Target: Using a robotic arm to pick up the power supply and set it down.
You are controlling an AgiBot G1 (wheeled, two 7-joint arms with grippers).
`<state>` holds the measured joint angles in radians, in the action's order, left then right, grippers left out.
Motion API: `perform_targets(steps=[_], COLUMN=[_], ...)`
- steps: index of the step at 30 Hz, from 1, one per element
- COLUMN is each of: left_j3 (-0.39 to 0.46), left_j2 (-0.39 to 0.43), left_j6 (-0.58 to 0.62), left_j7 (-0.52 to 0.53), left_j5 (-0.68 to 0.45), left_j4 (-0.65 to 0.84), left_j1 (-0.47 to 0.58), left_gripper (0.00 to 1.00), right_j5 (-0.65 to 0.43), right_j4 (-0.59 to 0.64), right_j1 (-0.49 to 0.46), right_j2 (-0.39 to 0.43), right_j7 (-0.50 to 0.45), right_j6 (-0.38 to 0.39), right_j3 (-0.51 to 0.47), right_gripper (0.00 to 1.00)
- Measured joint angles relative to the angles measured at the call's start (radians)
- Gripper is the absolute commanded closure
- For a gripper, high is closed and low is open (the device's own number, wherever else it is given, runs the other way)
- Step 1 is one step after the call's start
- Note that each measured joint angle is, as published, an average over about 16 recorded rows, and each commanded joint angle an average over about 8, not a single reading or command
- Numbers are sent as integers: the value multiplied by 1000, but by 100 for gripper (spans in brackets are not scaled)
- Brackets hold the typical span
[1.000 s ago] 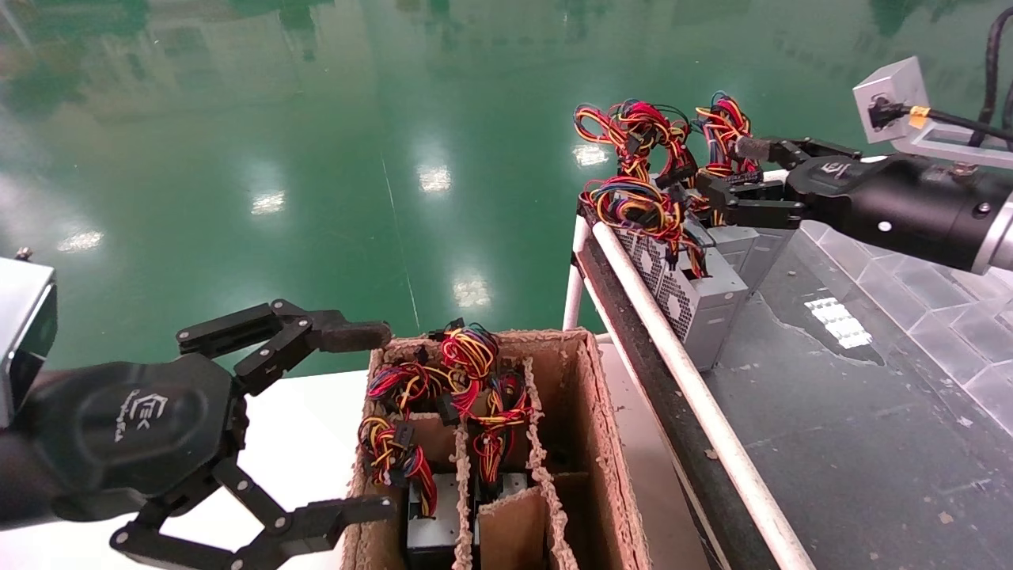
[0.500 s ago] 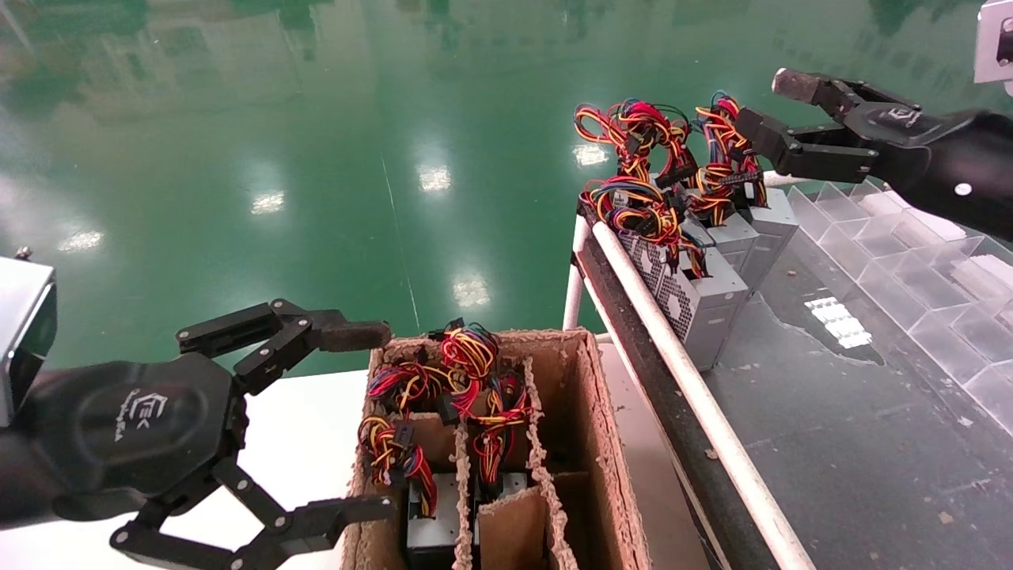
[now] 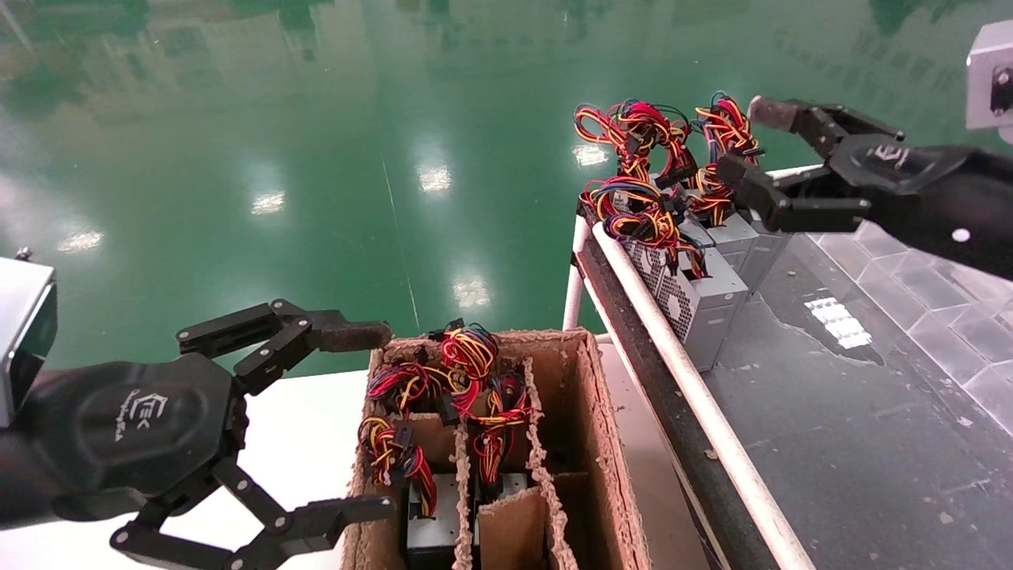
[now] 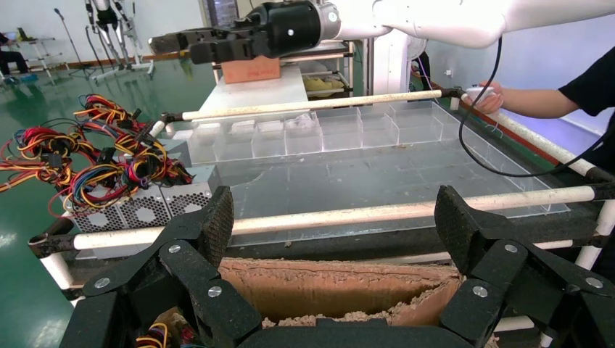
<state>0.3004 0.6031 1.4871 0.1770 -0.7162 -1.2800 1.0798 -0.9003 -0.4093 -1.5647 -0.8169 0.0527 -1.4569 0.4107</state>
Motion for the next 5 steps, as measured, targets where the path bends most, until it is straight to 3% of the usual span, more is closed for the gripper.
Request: perform_targets(steps=[5], left_j3=[0], left_j2=[0], left_j6=[0], left_j7=[0], left_j5=[0], left_j4=[0], left_j1=[0], left_gripper=[0], right_j5=[10], right_j4=[-53], right_j1=[30], right_j2=[13], right_j7=[-15], right_j6=[-2], right_j3=[-8], right_gripper=[0])
